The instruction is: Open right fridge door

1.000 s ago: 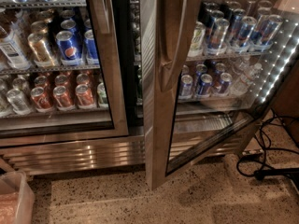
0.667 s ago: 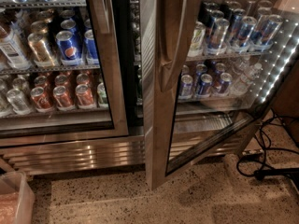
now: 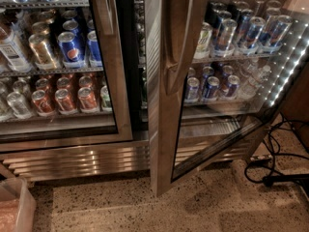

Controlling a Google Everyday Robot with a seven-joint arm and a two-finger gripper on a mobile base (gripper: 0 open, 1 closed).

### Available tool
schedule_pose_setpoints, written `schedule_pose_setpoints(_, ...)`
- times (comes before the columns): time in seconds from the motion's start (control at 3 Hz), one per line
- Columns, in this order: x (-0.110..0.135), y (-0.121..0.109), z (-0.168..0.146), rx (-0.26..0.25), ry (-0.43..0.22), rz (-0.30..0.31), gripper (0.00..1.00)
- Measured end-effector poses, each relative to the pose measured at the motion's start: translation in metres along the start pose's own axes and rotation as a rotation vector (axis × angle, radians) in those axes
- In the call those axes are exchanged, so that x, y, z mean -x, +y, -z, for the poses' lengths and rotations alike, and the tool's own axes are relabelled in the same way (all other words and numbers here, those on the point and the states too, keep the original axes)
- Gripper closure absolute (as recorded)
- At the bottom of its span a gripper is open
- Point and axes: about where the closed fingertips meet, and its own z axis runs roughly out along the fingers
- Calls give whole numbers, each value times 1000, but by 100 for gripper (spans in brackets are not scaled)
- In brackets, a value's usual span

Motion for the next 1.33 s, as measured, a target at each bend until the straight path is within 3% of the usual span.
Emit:
schedule_pose_setpoints(0.67, 0, 0, 0, 0, 0, 0, 0)
schedule_pose_setpoints(1.33, 0, 0, 0, 0, 0, 0, 29)
